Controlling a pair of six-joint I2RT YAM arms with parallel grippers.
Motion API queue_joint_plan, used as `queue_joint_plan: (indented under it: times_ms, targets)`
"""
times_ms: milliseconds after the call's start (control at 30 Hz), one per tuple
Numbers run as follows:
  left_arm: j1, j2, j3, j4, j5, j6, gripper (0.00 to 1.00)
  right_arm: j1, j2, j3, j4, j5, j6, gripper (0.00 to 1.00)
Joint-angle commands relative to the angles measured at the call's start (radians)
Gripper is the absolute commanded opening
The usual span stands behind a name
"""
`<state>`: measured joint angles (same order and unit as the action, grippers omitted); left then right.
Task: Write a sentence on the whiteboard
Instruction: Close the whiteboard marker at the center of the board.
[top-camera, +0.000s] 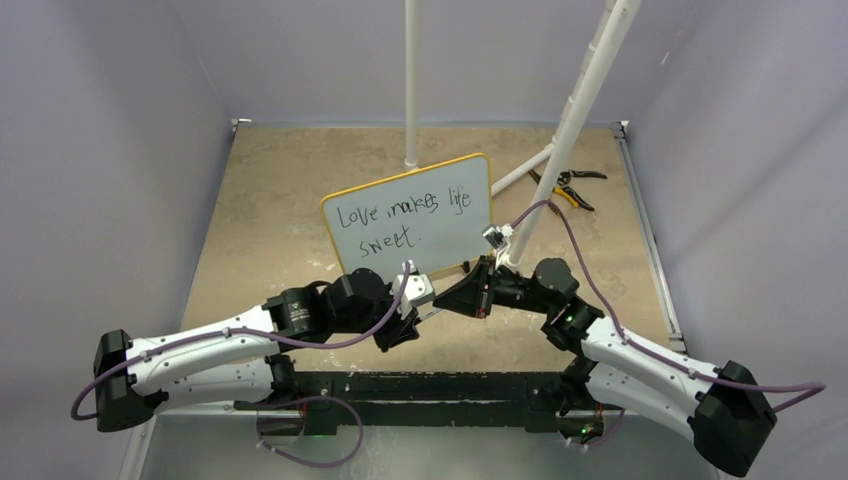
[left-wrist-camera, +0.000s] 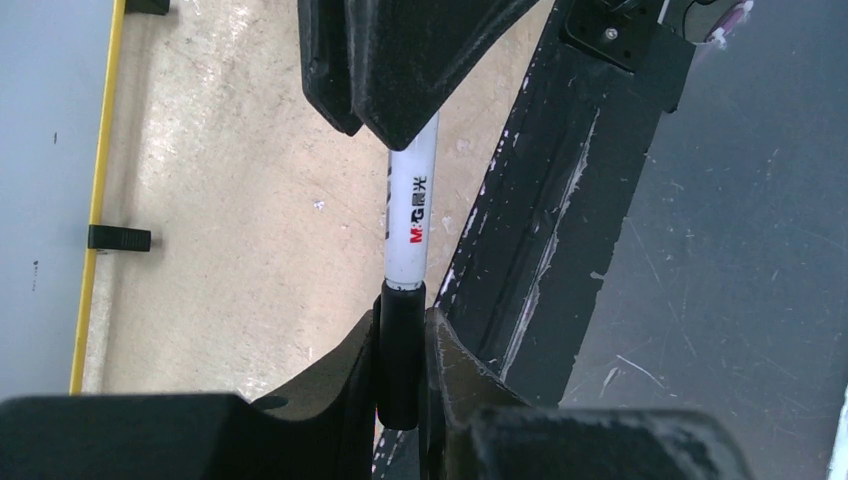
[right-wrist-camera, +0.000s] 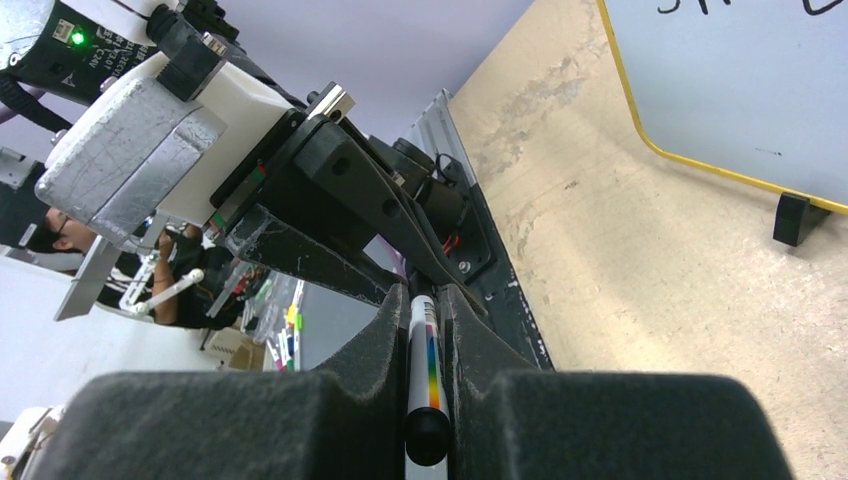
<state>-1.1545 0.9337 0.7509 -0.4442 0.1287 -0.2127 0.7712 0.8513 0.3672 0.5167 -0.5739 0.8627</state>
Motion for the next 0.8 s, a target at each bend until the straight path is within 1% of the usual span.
queue_joint_plan:
  times_ms: [0, 400, 767]
  targets:
    - [-0.004, -0.034, -0.011, 0.178, 0.021, 0.023, 0.0, 0.005, 0.032, 0.001, 0.054, -0.003, -0.042, 0.0]
    - [-0.004, -0.066, -0.034, 0.233, 0.025, 0.051, 0.0, 0.117, 0.114, -0.036, 0.079, 0.04, -0.043, 0.0]
    - [-0.002, -0.079, -0.026, 0.267, 0.031, 0.056, 0.0, 0.182, 0.201, -0.03, 0.103, 0.037, -0.038, 0.0]
